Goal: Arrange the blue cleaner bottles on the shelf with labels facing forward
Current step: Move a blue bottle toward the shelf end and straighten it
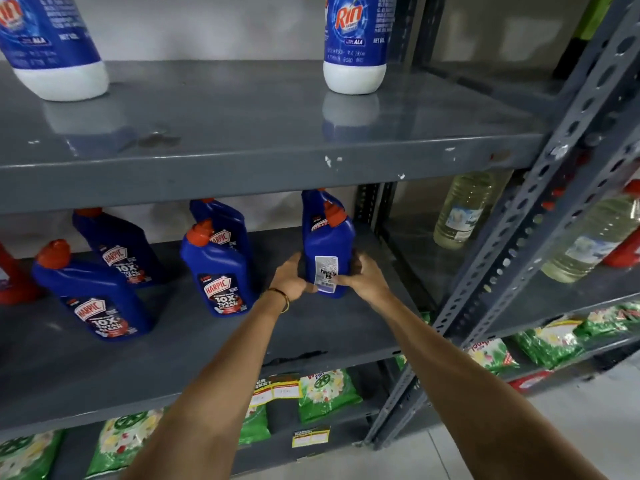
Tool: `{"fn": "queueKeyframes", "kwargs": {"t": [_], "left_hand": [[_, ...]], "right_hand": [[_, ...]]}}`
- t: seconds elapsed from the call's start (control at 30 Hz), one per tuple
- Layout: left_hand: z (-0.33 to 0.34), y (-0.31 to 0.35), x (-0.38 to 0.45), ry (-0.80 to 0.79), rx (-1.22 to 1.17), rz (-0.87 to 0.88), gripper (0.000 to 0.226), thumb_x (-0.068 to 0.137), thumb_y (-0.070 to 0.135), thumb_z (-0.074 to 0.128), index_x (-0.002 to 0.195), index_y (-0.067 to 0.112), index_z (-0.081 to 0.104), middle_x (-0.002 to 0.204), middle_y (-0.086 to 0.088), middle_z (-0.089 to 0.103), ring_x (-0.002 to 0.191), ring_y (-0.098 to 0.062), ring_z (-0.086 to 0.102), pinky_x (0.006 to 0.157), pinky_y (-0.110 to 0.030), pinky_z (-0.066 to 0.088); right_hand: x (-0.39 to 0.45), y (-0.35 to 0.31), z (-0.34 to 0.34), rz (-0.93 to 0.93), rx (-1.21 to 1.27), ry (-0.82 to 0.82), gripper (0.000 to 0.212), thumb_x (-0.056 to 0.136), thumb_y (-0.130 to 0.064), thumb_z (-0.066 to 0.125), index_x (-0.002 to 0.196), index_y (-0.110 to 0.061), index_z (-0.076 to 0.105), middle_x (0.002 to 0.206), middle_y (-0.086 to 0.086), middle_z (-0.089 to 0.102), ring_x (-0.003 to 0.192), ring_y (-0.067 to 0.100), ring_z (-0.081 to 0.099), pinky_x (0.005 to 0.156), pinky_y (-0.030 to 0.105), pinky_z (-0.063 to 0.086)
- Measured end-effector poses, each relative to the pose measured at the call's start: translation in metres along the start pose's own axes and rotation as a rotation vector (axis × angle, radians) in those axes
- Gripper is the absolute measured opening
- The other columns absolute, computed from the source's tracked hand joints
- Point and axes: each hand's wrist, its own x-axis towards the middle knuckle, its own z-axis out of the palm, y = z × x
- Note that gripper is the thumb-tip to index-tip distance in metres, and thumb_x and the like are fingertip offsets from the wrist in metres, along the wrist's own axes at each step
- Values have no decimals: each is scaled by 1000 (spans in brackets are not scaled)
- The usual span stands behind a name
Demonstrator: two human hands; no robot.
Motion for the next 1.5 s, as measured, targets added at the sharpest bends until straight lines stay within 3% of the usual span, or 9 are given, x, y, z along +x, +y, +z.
{"fn": "queueKeyframes", "kwargs": {"t": [0.23,0.5,0.57,0.67,0.8,1.03,1.2,1.37,1.5], "left_hand": [[8,-4,3,33,-63,6,64,64,-2,78,121,5,51,121,-13,63,109,-28,60,94,-39,49],[15,-8,-20,127,-176,106,58,49,36,82,93,15,51,106,-15,67,95,-30,64,81,-44,55],[23,-9,-20,207,-191,111,51,48,40,78,82,19,46,98,-17,68,89,-32,65,77,-50,56],[36,5,-26,342,-131,101,41,66,23,77,82,12,42,81,-11,63,73,-29,60,61,-37,47],[49,16,-34,447,-4,150,38,71,27,74,88,11,43,84,-9,66,72,-26,60,61,-32,43],[2,2,-18,-172,-397,93,57,72,8,76,121,11,48,127,-11,58,115,-24,58,90,-28,51],[-2,7,-13,-473,-446,41,44,79,2,67,114,26,55,112,5,65,108,-14,62,94,-31,52],[13,12,-9,-185,-446,37,46,65,11,81,102,21,56,105,-4,67,102,-24,65,88,-37,55],[23,7,-6,67,-450,56,65,53,13,88,107,13,52,100,-3,66,93,-20,65,80,-32,56]], "right_hand": [[0,-2,-5,-44,59,1,38,74,1,70,110,-1,57,113,19,66,100,30,65,85,38,54],[-2,-8,-20,-69,304,-139,47,79,13,59,124,3,50,108,11,64,95,16,63,79,21,54],[-3,-14,-20,-88,351,-107,53,77,11,62,127,-1,49,112,11,65,98,17,63,82,22,53],[-5,-23,-12,-113,334,-156,60,72,-2,73,126,-14,51,116,2,65,103,12,64,85,22,54],[-8,-33,-3,-127,249,-115,62,62,-18,81,116,-22,51,117,3,64,107,19,62,89,36,54],[-6,-28,-21,-141,432,-194,51,60,-13,76,109,-17,61,105,2,70,97,16,66,86,37,52],[-5,-31,-24,-95,575,-440,54,60,-11,71,113,-11,60,106,9,65,99,22,62,91,38,50],[1,-29,-26,-23,674,-431,51,67,-6,70,116,-6,55,110,13,63,105,28,60,89,37,54],[0,-27,-30,-74,375,-365,45,80,-4,66,121,-16,53,119,9,63,112,24,60,92,34,54]]}}
